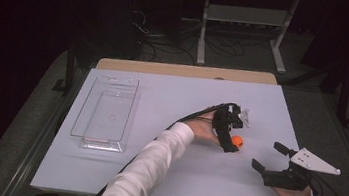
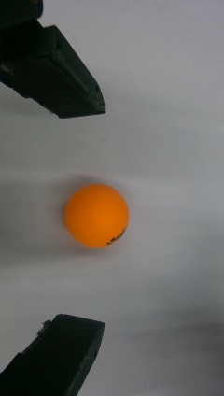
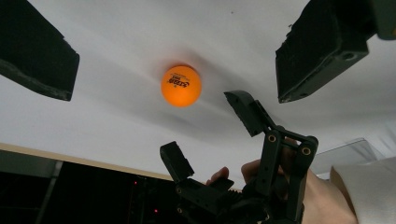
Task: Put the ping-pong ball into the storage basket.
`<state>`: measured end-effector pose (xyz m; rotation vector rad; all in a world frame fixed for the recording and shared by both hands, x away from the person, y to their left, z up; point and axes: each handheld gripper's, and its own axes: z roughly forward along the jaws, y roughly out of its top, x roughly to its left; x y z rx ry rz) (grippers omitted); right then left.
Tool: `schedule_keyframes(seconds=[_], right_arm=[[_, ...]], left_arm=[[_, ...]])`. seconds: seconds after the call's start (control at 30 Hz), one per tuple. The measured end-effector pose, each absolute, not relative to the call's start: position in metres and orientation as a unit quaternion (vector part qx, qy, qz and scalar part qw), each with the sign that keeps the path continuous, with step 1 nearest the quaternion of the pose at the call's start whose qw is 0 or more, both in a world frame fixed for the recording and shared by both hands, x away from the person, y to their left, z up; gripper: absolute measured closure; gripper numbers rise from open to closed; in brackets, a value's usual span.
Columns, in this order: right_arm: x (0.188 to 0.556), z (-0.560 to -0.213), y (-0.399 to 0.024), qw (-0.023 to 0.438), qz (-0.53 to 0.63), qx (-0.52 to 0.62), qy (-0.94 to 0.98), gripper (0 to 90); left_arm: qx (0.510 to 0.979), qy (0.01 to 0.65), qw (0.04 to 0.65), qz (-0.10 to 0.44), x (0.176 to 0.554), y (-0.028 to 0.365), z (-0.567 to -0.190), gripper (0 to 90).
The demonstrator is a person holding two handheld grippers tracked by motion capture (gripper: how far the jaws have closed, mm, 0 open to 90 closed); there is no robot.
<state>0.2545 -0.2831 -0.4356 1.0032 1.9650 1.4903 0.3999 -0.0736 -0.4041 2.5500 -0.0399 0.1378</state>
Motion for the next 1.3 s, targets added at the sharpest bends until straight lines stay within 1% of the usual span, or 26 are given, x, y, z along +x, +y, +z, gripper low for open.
schedule_keyframes(seconds=[0.53,1.03,1.13,1.2,1.23,1.3], right_arm=[[0.253,-0.436,-0.284,0.238,0.542,0.366,0.718,0.0],[0.253,-0.436,-0.285,0.237,0.542,0.367,0.718,0.0],[0.253,-0.435,-0.285,0.237,0.543,0.367,0.717,0.0],[0.253,-0.435,-0.285,0.234,0.545,0.366,0.717,0.0],[0.253,-0.435,-0.285,0.233,0.545,0.366,0.717,0.0],[0.254,-0.435,-0.285,0.231,0.545,0.365,0.719,0.0]], left_arm=[[0.959,-0.014,0.279,0.045,0.402,-0.081,-0.421,0.0],[0.961,-0.016,0.272,0.046,0.402,-0.091,-0.428,0.0],[0.963,-0.006,0.270,0.028,0.403,-0.092,-0.429,0.1],[0.964,-0.009,0.264,0.028,0.402,-0.093,-0.430,0.1],[0.964,-0.010,0.265,0.029,0.401,-0.093,-0.429,0.5],[0.962,-0.013,0.270,0.030,0.401,-0.093,-0.428,4.9]])
